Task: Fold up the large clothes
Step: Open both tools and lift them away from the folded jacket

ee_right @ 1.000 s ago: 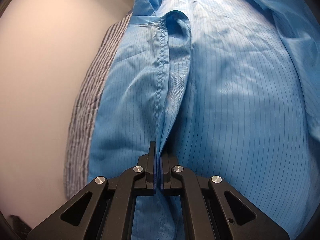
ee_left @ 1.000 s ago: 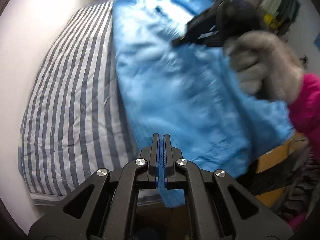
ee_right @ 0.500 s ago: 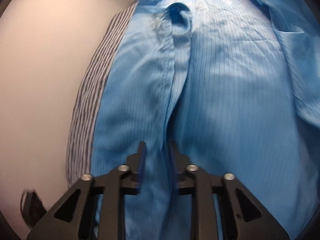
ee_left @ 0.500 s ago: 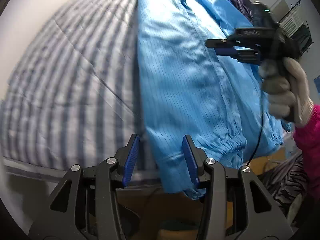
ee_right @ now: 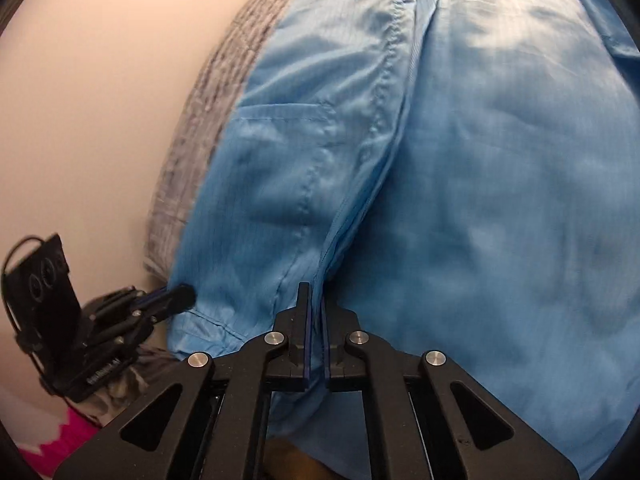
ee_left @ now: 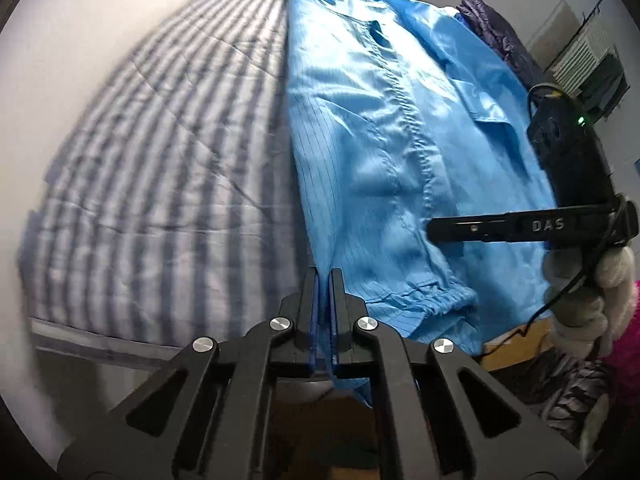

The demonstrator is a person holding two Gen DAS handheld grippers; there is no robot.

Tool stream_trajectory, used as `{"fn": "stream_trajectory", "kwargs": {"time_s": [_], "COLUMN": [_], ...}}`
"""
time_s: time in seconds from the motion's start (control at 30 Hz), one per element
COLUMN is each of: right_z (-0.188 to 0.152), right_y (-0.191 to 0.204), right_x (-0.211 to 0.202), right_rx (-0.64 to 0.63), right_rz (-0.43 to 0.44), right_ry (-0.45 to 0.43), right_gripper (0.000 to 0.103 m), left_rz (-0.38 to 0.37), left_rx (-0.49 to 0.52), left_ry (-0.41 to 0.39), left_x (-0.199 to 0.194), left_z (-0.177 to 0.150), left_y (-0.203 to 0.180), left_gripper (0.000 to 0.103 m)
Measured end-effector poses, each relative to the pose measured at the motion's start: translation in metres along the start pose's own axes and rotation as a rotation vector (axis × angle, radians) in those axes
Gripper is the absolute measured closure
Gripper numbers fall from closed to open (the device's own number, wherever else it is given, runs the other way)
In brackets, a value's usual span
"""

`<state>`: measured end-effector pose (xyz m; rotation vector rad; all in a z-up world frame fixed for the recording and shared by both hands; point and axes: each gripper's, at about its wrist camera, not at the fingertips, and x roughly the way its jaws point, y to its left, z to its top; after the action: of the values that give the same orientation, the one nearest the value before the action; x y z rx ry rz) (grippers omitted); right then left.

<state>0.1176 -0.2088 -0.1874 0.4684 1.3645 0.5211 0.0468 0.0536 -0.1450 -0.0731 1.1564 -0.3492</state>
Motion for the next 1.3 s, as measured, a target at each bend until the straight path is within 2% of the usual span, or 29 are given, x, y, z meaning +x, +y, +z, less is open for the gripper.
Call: {"fn": "stream_trajectory", "kwargs": {"time_s": [0.07,0.13,0.27,0.33,0.4,0.53,0.63,0.77,0.83,0.9,1.03,1.17,1.23,1.3], "right_z": [-0.001,-0.002,-0.004,-0.006,-0.004,-0.017,-0.027,-0.038,-0.037,-0.041,-0.050,-0.056,-0.060,-0.068], "right_y": [0.005,0.003,0.013,0.019,0.020,0.021,0.018,0.021,0.014,0.006,-0.003,-0.008,-0.016,-0.026], "right_x": [0.005,0.010,0.005,0.000,-0.006,-0.031,-0.045,-0.057,-0.060,-0.066,-0.072,-0.093,-0.110,-0.127], "right_rx": [-0.021,-0.018,-0.068,-0.090,-0.101,-0.132,-0.145,-0.173,-0.167,-0.155,-0.142,-0.146,-0.130,-0.113], "right_rz": [-0.033,-0.059,-0.098,-0.090,-0.105,-0.190,-0.207,-0.213,-0.169,-0.169,-0.177,-0.216,-0.242,-0.283], "right_ry": [0.001,0.017,-0.013,-0.034,-0.069,-0.194,-0.251,-0.254,-0.228,-0.222,-0.220,-0.269,-0.309,-0.350], "right_gripper": [0.100,0.101,0.100,0.100,0.100,0.100,0.100,0.100,0.095,0.084,0.084,0.084,0.079,0.065], "left_rz": [0.062,0.068,0.102,0.102,0.079,0.041,0.065,0.108,0.110,0.132,0.158,0.123,0.093,0.059], "left_rx": [0.025,0.014,0.025,0.063,0.119,0.237,0.296,0.368,0.356,0.355,0.349,0.311,0.293,0.280], "left_ry": [0.034,0.052,-0.042,-0.109,-0.129,-0.043,0.046,0.041,0.040,0.040,0.030,-0.045,-0.079,-0.114], "left_x": [0.013,0.017,-0.011,-0.029,-0.033,-0.006,0.023,0.023,0.020,0.018,0.000,-0.026,-0.039,-0.048], "left_z": [-0.002,-0.006,-0.008,-0.007,-0.006,-0.011,-0.025,-0.038,-0.037,-0.036,-0.037,-0.025,-0.017,-0.009], "left_y": [-0.001,0.000,-0.008,-0.021,-0.035,-0.063,-0.067,-0.070,-0.069,-0.066,-0.057,-0.058,-0.061,-0.066], "left_gripper": [0.101,0.100,0.100,0.100,0.100,0.100,0.100,0.100,0.100,0.100,0.101,0.100,0.100,0.100]}}
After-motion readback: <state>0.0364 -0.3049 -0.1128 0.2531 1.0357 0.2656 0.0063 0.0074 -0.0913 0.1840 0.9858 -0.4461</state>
